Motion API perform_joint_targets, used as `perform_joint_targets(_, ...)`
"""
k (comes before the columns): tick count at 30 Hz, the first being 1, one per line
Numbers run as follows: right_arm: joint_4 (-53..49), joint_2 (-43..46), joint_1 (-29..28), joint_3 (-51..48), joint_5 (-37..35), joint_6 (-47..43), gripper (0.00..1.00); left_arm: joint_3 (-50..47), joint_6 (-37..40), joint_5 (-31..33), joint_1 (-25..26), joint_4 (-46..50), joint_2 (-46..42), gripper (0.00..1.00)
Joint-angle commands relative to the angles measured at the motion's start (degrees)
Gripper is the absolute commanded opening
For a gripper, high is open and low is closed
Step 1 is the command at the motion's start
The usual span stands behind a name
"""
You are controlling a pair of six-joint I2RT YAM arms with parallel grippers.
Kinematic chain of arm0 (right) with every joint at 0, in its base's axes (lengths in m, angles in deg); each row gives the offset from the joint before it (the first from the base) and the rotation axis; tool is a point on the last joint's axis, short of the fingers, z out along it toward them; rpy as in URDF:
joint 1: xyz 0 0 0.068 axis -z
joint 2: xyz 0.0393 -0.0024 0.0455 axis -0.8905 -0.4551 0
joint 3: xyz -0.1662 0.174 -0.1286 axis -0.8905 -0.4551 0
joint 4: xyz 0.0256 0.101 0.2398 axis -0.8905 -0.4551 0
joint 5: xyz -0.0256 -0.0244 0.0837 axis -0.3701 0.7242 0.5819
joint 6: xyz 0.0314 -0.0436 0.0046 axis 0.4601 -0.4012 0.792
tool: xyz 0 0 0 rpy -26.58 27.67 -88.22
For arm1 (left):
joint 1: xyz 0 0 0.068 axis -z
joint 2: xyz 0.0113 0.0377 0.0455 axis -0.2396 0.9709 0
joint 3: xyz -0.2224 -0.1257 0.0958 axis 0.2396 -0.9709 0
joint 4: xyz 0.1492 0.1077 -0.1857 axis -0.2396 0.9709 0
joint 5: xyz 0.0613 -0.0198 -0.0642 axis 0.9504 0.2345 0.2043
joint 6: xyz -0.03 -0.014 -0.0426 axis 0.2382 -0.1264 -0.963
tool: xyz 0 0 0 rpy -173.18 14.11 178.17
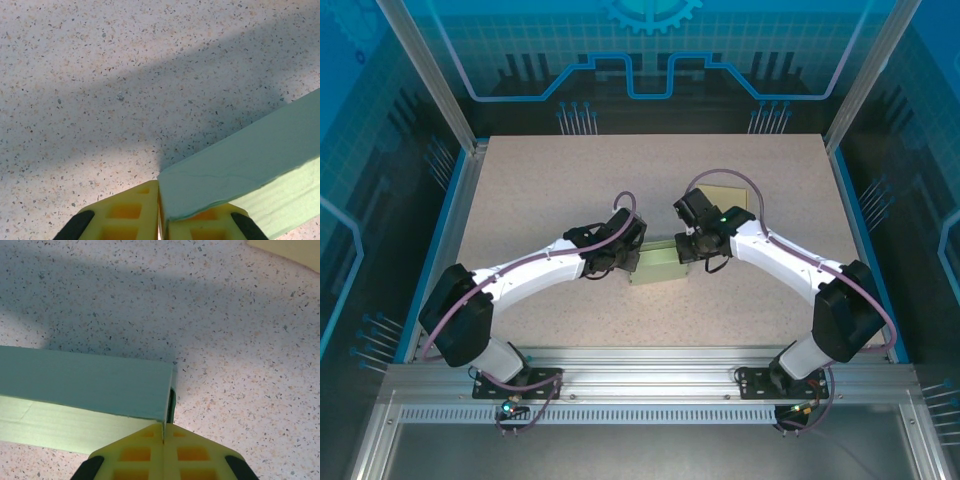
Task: Fold the paper box
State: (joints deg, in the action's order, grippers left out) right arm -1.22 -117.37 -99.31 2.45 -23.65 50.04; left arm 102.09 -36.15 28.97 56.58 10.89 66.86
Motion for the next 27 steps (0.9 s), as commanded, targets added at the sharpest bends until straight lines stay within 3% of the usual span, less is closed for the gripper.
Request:
perform_joint_targets(1, -2.5, -1.0, -0.8, 0.4, 0.6, -0.5, 0.00, 0.3, -1.2, -2.4, 0.8, -3.1, 0.4, 0.12)
perform_joint_targets(7, -1.6, -2.3, -0.8, -0.4, 0.9, 0.1, 0.00, 0.7, -2.2, -5.9, 0.7, -4.7, -0.7, 0.28)
perform_joint_targets(11, -1.1, -2.6, -0.8, -0.5, 1.3, 0.1, 0.00, 0.6, -3.1, -7.9, 0.8, -5.5, -2.1, 0.30)
perform_joint_targets(18, -0.6, -3.1, -0.9, -0.4, 1.7, 0.1, 0.00, 0.7, -3.5, -9.0, 1.1, -4.9, -3.8, 0.28)
perform_joint_targets(27, -0.8, -3.2, -1.2, 0.0, 1.3, -0.2, 0.00, 0.2, -3.2, -7.6, 1.0, -3.3, -4.9, 0.11)
